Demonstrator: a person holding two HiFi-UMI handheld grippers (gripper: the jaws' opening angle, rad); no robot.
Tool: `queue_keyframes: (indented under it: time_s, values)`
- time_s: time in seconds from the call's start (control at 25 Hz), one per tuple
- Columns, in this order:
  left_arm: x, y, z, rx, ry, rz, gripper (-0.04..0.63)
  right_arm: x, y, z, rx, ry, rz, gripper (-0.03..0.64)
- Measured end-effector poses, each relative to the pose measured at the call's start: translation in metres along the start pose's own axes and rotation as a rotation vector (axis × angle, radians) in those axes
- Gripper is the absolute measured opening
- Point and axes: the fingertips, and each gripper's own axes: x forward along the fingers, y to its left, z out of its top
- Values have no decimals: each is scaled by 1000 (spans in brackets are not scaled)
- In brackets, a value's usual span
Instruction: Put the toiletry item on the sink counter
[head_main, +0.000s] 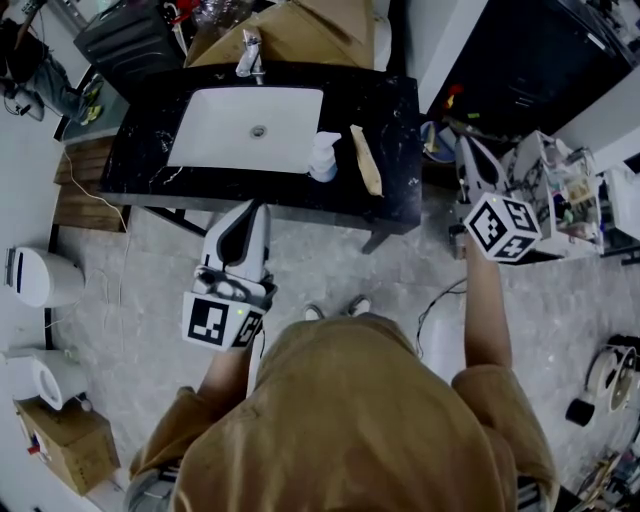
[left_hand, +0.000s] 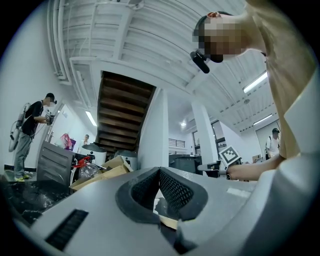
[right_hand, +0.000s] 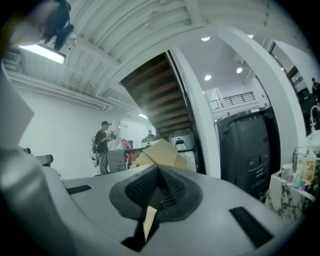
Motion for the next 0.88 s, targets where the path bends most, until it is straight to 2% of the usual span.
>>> queue_keyframes:
  time_s: [0.24, 0.52, 0.68, 0.88]
  values:
    - [10, -4, 22, 26, -43, 10, 3, -31, 6, 56, -106, -128, 24, 3]
    - [12, 7, 38, 67, -65, 58, 4, -67, 21, 109, -140, -264, 71, 3]
    - [12, 9, 45, 80, -76, 75, 4, -84, 22, 123, -181, -300, 64, 3]
    - [11, 14, 50, 91, -84, 93, 4, -100, 16, 119, -215, -300, 27, 3]
